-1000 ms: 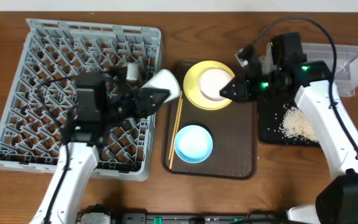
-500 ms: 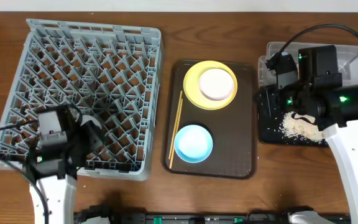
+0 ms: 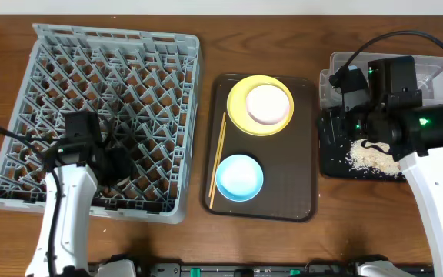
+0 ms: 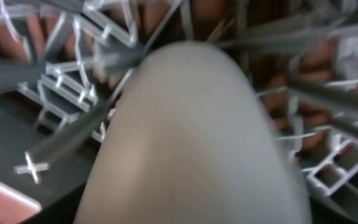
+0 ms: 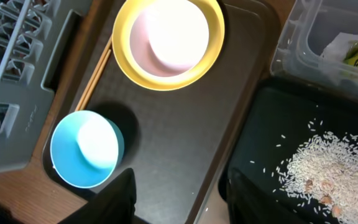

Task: Sort waste into correct bins and load items into the dishwasher
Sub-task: 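Lower the white cup into the grey rack with left gripper, release, then grasp the light-blue bowl rim with the left gripper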

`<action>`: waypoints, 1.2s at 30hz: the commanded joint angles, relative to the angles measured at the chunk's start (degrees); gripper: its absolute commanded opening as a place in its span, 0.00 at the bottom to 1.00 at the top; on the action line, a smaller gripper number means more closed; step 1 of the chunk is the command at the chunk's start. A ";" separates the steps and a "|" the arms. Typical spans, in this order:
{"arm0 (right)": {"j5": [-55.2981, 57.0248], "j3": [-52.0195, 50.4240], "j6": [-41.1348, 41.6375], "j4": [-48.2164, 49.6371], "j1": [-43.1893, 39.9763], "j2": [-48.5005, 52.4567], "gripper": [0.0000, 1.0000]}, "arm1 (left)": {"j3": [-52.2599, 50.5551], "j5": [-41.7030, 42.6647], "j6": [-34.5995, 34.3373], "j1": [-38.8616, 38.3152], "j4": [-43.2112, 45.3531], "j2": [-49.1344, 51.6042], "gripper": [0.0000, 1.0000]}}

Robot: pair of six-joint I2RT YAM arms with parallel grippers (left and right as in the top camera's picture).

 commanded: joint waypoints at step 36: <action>5.16 0.09 7.21 -4.72 -14.84 0.33 0.99 | 27.87 3.65 -1.18 -54.23 -2.58 12.83 0.98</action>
